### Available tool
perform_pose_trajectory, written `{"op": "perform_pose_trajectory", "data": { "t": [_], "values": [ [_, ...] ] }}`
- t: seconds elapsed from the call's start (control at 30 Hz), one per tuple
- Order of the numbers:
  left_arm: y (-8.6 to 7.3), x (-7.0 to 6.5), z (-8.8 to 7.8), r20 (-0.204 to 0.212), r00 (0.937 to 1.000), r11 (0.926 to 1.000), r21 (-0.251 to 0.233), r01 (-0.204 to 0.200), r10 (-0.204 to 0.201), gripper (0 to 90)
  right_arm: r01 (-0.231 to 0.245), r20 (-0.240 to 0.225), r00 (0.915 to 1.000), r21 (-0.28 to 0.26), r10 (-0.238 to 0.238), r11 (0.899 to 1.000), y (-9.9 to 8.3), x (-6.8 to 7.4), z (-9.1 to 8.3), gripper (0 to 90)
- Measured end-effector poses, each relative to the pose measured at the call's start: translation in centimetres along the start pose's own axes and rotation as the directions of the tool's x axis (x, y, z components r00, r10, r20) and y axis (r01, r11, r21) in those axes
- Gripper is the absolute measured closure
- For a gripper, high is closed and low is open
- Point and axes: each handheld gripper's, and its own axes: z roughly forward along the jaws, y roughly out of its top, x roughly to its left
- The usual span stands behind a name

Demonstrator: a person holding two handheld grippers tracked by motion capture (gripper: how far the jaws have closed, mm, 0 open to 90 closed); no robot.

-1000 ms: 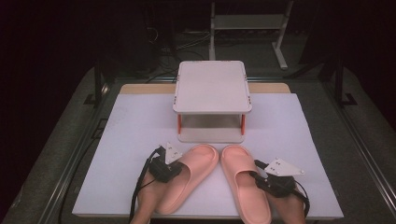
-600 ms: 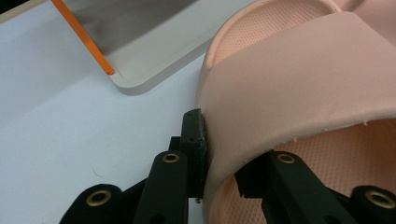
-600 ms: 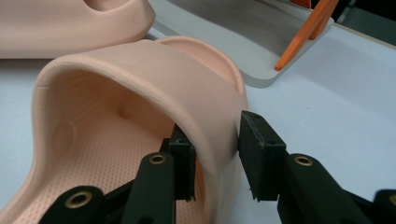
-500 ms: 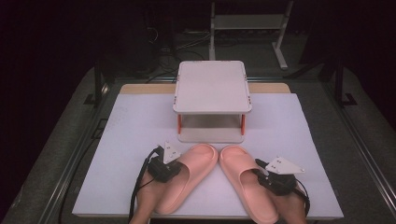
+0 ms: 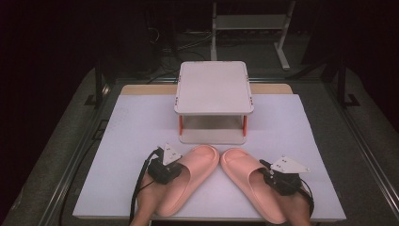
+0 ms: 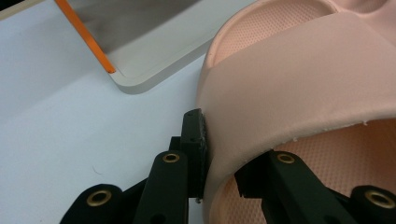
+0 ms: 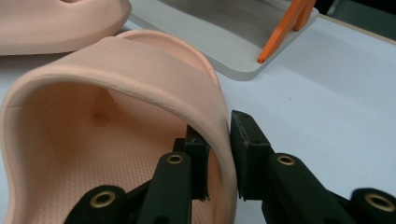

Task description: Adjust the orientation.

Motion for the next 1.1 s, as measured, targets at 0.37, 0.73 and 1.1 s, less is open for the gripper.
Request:
{"op": "perform_pose_trajectory", "data": {
  "t": [0.37, 0.73, 1.1],
  "values": [
    [-0.2, 0.4, -0.4, 0.006, 0.9999, 0.9999, -0.007, 0.012, -0.012, 75.9, -0.046, -0.031, 0.9985, 0.0, 0.046, 0.999, 0.0, -0.4, -0.1, 81.3],
    [-0.3, 1.1, -1.4, 0.064, 0.9968, 0.998, -0.038, 0.051, -0.049, 80.3, -0.101, -0.062, 0.9932, -0.034, 0.099, 0.994, 0.3, -0.9, -1.2, 82.5],
    [0.1, 2.1, -2.6, 0.137, 0.9867, 0.9908, -0.091, 0.1, -0.087, 82.0, -0.114, -0.086, 0.9906, -0.085, 0.106, 0.99, 1.1, -1.2, -2.6, 83.0]
  ]
}}
